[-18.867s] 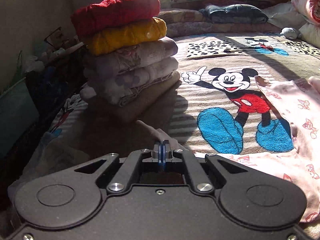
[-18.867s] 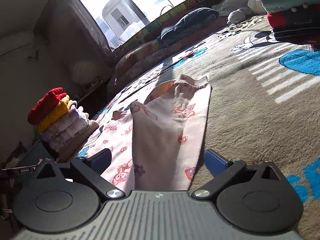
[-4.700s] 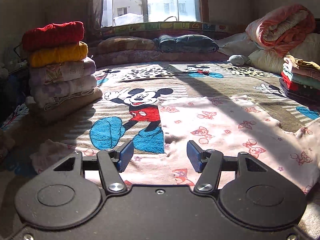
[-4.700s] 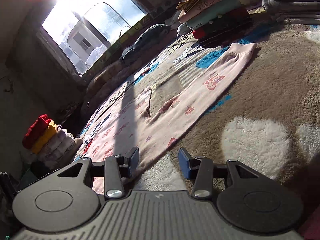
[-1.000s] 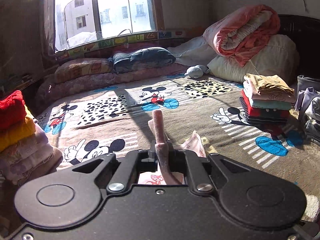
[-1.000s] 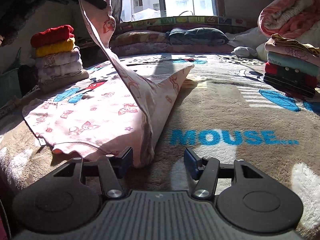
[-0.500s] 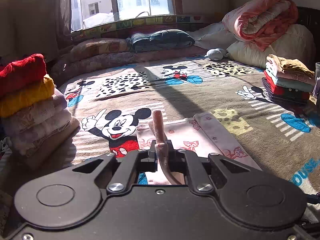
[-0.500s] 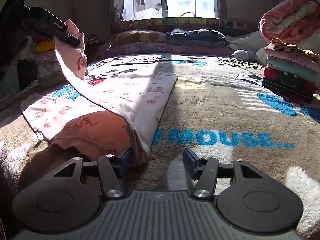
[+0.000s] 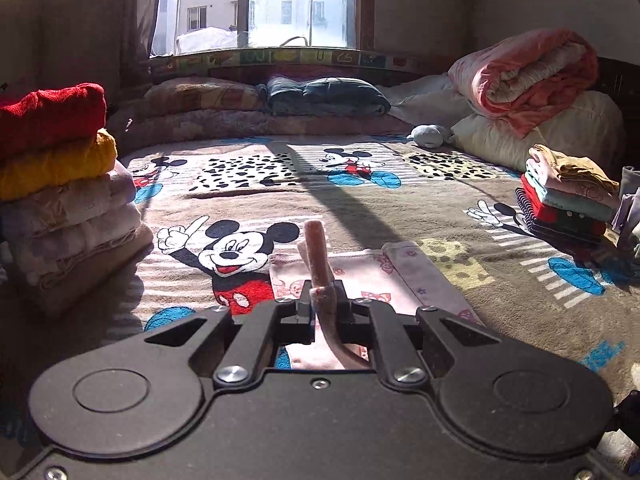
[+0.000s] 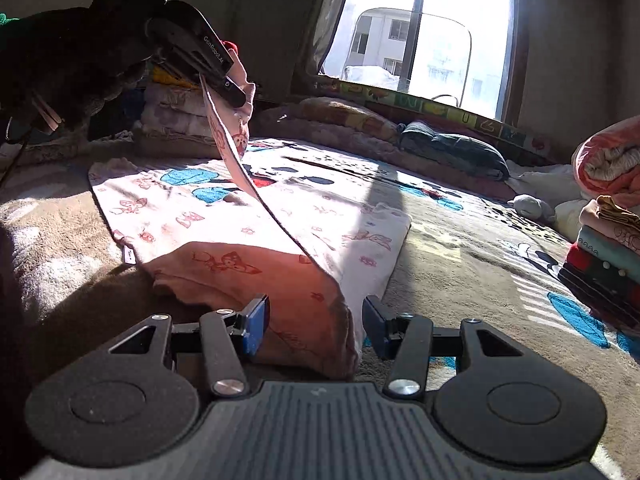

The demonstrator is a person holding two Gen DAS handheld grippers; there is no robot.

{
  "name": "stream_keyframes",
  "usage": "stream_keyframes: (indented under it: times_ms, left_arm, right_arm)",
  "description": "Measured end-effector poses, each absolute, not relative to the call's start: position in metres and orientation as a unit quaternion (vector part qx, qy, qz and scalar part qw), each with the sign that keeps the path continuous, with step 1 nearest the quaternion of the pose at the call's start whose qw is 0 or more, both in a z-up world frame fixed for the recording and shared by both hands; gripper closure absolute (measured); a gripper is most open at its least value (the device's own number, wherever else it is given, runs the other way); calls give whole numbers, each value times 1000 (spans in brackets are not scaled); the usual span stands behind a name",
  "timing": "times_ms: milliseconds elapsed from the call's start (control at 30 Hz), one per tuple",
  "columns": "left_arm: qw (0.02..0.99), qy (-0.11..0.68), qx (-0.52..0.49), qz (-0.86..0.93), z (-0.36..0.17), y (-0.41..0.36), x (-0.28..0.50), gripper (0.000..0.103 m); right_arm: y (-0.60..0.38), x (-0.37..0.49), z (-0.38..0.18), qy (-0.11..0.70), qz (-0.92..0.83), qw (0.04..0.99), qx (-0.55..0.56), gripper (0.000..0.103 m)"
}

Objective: Fold clothes
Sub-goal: 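Fold the lifted side over the garment body with the left gripper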

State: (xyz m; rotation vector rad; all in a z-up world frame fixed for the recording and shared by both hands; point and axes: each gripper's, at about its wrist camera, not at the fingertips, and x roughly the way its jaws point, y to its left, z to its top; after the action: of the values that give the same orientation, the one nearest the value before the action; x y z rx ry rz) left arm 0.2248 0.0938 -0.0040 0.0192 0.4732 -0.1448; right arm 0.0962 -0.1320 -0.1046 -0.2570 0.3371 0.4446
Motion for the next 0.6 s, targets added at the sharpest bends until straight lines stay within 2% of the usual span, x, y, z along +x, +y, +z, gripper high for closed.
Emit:
stream_keyframes:
  times_ms: [67, 267, 400, 600]
  left_arm:
    - [972, 222, 2, -76, 2, 95, 222, 97]
    - [962, 267, -11, -49, -42, 110, 227, 97]
    - [963, 259, -51, -49, -54, 120, 220, 97]
    - [959, 255, -120, -31, -74, 136, 215, 97]
  right_arm:
    - [-127, 99, -108, 189, 239, 943, -134, 51]
    - [-121, 94, -107, 213, 272, 926, -150, 52]
    - [-123, 92, -104, 194, 255, 935, -151, 52]
    - [-124, 99, -106, 237, 291, 916, -146, 48]
